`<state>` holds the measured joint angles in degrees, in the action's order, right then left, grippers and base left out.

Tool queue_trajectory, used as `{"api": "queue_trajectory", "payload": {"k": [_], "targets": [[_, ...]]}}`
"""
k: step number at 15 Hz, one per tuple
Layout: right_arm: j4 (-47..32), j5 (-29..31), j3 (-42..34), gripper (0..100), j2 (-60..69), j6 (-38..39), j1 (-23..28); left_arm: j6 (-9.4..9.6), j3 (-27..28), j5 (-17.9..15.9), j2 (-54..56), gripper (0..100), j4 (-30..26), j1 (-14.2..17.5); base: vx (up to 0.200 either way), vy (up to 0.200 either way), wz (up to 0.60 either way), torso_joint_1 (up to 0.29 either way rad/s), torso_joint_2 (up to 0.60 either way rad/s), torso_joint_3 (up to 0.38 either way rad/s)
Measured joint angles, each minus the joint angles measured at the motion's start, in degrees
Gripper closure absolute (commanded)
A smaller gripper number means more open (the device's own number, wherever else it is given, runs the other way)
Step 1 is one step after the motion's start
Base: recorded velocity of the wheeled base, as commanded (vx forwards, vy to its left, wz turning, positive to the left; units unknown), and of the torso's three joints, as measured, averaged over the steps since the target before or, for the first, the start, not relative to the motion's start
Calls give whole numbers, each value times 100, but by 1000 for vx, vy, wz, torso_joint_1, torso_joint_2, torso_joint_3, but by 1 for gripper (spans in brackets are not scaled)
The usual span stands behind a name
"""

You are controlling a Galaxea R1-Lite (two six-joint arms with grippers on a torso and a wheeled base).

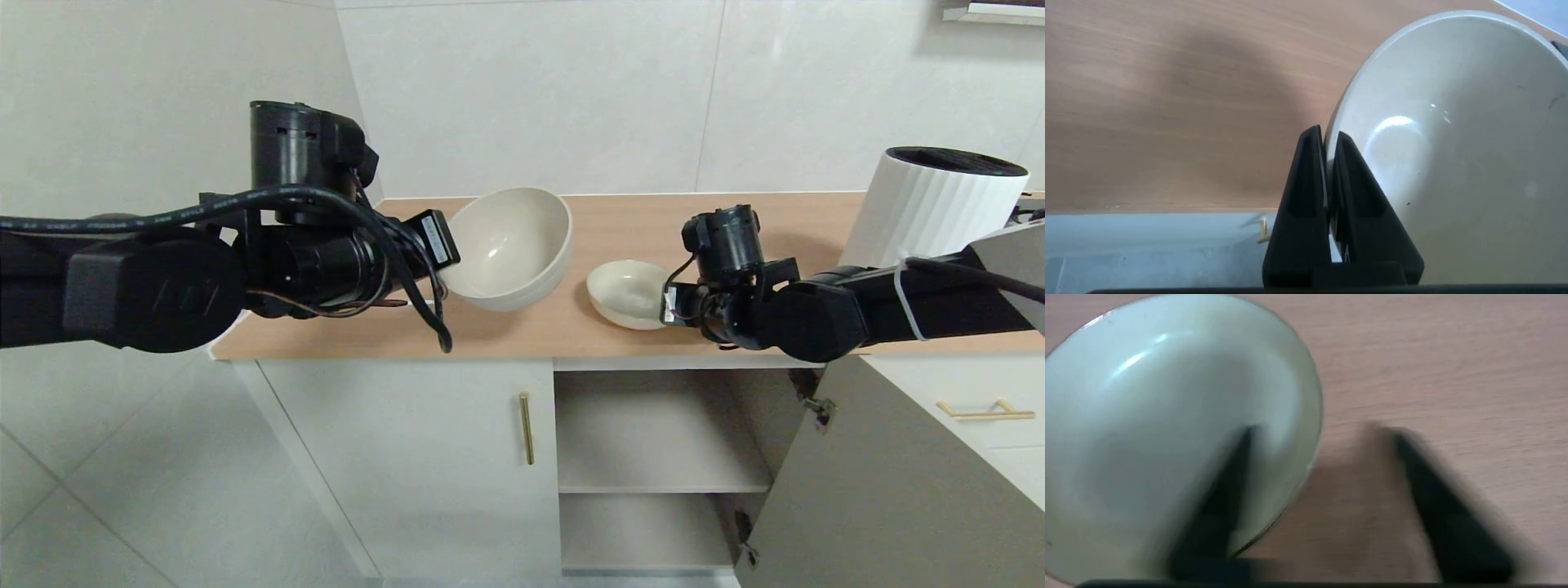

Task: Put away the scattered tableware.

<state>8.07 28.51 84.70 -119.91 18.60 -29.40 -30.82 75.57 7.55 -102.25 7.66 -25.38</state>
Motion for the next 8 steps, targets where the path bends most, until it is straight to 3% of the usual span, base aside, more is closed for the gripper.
{"api": "queue_trajectory", "payload": {"k": [5, 8], "targets": [[-22, -339, -144, 100, 307, 364, 0, 15, -149, 2, 167, 100, 79, 27, 0, 0, 0, 0, 0, 0], [-27, -901, -692, 100, 1048, 414, -2, 173, -619, -44, 567, 100, 101, 121, 0, 0, 0, 0, 0, 0]]}}
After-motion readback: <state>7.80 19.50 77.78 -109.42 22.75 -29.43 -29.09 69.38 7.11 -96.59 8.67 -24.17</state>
